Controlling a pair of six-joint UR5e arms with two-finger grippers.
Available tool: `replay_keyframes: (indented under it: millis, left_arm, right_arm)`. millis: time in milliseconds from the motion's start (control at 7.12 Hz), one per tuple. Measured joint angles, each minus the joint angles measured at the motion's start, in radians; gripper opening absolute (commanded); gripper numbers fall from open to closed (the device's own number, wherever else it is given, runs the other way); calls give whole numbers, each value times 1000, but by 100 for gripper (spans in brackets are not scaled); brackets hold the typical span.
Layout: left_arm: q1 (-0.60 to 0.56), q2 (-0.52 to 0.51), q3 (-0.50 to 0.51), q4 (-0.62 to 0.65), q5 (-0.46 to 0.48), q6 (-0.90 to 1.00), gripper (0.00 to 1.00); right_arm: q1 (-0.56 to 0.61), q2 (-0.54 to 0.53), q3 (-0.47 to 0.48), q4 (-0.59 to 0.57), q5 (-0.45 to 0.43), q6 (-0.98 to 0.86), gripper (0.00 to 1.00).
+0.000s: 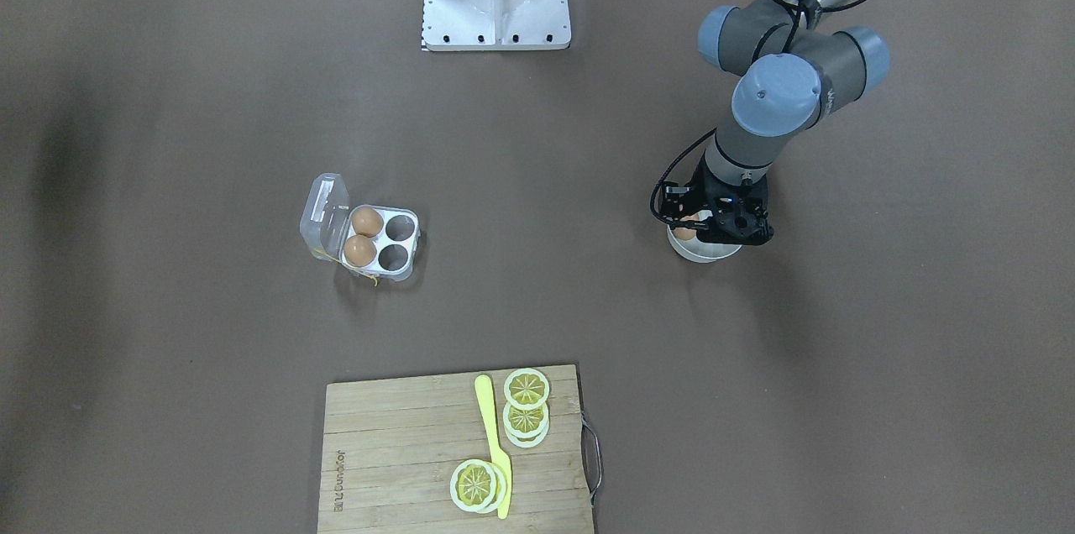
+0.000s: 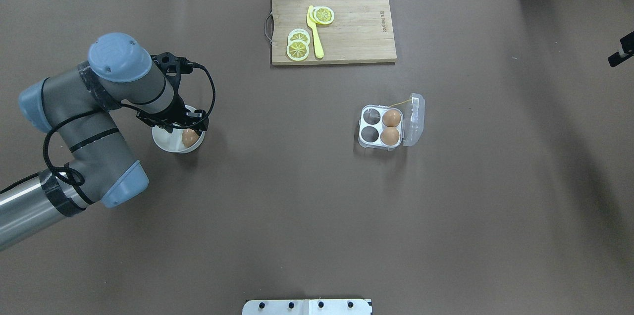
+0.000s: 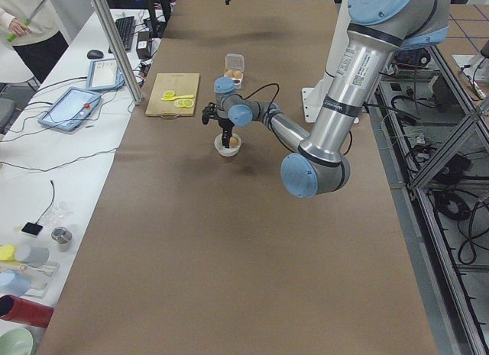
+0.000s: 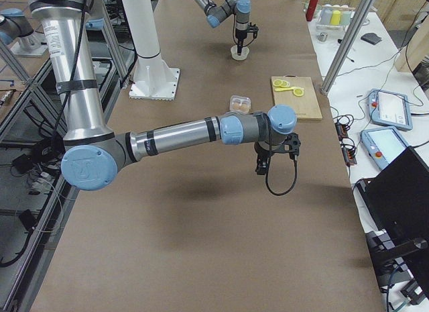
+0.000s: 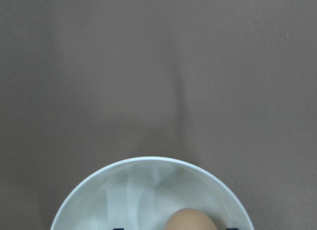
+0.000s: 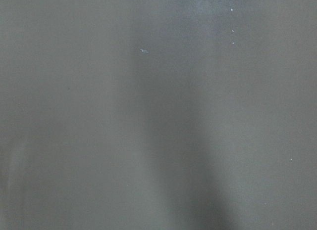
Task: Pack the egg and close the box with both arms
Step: 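Lower the left gripper into the bowl and close on the egg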
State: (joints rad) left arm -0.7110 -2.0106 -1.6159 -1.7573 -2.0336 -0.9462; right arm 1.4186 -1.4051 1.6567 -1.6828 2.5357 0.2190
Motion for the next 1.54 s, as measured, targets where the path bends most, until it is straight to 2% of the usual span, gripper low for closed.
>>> replay_keyframes:
  millis: [702, 1404, 1545]
  left_arm:
    - [29, 0, -2, 3, 0, -19, 75]
    - [33, -1, -5, 4, 0, -22, 65]
    - [33, -2, -4, 4, 0, -21, 59]
  right_arm:
    - [0, 0, 0, 0, 0, 2, 100]
    - [0, 0, 1, 0, 0, 2, 100]
    - [0, 0, 1, 0, 0, 2, 100]
